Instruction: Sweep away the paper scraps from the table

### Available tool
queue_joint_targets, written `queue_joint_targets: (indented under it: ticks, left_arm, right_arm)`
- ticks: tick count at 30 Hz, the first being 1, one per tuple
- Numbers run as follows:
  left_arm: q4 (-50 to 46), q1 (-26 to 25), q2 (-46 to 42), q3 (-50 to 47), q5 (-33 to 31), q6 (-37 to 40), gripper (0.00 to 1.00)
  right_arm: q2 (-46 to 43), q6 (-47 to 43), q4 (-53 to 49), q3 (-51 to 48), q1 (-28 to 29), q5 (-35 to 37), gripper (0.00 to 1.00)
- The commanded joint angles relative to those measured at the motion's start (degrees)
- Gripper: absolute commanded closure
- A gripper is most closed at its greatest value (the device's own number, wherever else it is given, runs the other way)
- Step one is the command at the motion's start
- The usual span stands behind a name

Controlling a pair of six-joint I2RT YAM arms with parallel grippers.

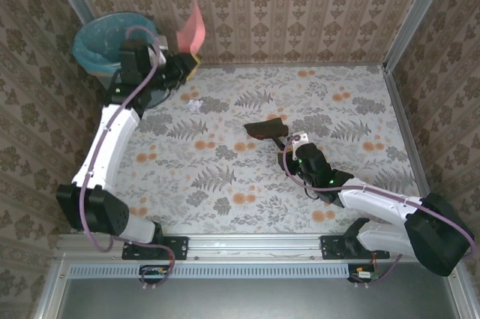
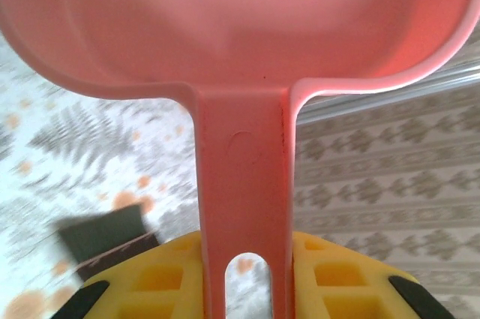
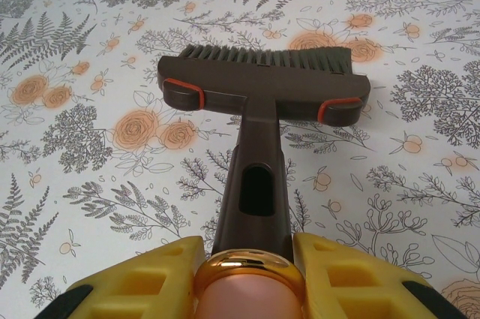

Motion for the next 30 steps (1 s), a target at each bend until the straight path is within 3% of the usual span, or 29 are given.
queue_joint_targets:
  ticks: [1, 5, 11, 22, 26, 30]
  left_arm:
    - [-5.42, -2.18, -5.42, -6.7, -5.97, 10.38, 1.0]
    - [-5.49, -5.85, -10.16, -18.66, -11.4, 13.37, 1.0]
    - [-6.93, -11.39, -11.01, -27.73, -18.68, 18.38, 1.0]
    - [-7.75, -12.85, -12.73, -36.85, -30.62, 23.51, 1.0]
    - [-9.21, -12.87, -12.28, -37.36, -33.91, 22.62, 1.0]
    - [-9.94, -12.73, -12.37, -37.59, -36.13, 22.09, 1.0]
  right_arm:
    - [-0.79, 0.8, -1.81, 0.01, 0.26, 1.68, 1.0]
    - [-1.37, 0.99, -1.99, -0.23, 0.28, 2.82, 1.0]
    - [-3.33, 1.16, -1.76, -1.2, 0.27, 5.37, 1.0]
    - [-13.61, 1.87, -4.09, -0.6, 0.36, 3.82, 1.0]
    - [-10.09, 1.92, -6.18, 6.5, 0.76, 1.02, 1.0]
    - [-1.09, -0.4, -4.63, 15.73, 2.17, -1.29, 1.0]
